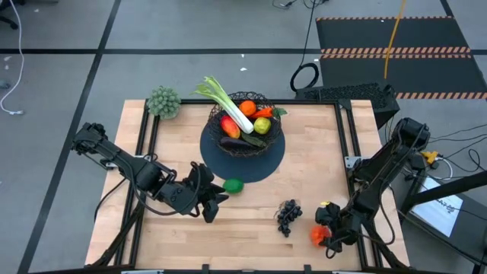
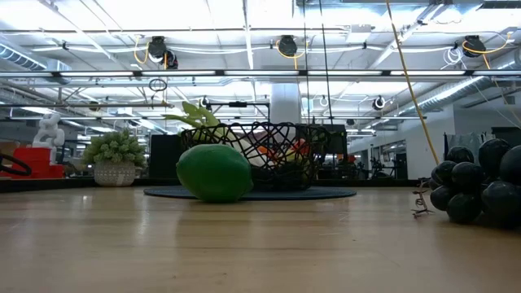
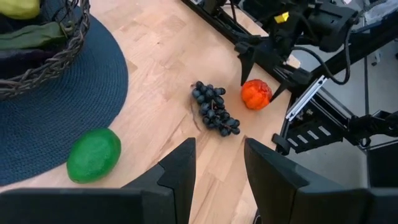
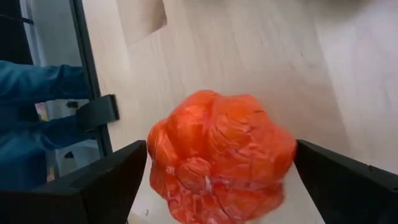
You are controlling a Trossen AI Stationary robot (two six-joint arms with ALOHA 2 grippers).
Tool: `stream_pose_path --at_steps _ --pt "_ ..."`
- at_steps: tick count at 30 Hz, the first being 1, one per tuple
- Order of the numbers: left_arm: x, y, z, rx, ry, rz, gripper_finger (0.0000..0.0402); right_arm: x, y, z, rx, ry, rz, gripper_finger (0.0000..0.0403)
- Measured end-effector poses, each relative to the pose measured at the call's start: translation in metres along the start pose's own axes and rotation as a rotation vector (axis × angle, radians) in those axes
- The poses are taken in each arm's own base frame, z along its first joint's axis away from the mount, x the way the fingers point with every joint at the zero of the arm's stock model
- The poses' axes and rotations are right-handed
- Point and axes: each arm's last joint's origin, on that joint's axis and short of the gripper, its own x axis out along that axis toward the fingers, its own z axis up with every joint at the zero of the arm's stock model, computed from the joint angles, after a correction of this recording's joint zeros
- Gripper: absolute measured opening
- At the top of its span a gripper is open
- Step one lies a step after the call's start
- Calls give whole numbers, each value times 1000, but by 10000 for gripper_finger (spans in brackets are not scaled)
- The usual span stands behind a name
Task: Build produce basket
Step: Put the orange pumpkin into the wire basket
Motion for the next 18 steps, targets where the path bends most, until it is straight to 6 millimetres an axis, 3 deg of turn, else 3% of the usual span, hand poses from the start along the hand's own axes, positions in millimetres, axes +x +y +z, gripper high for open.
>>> stream_pose_path --at_steps 12,18 --pt "0 0 -1 27 15 -7 136 9 1 -1 29 2 -18 341" --pt "0 0 -1 19 16 -7 136 11 6 0 96 -13 48 336"
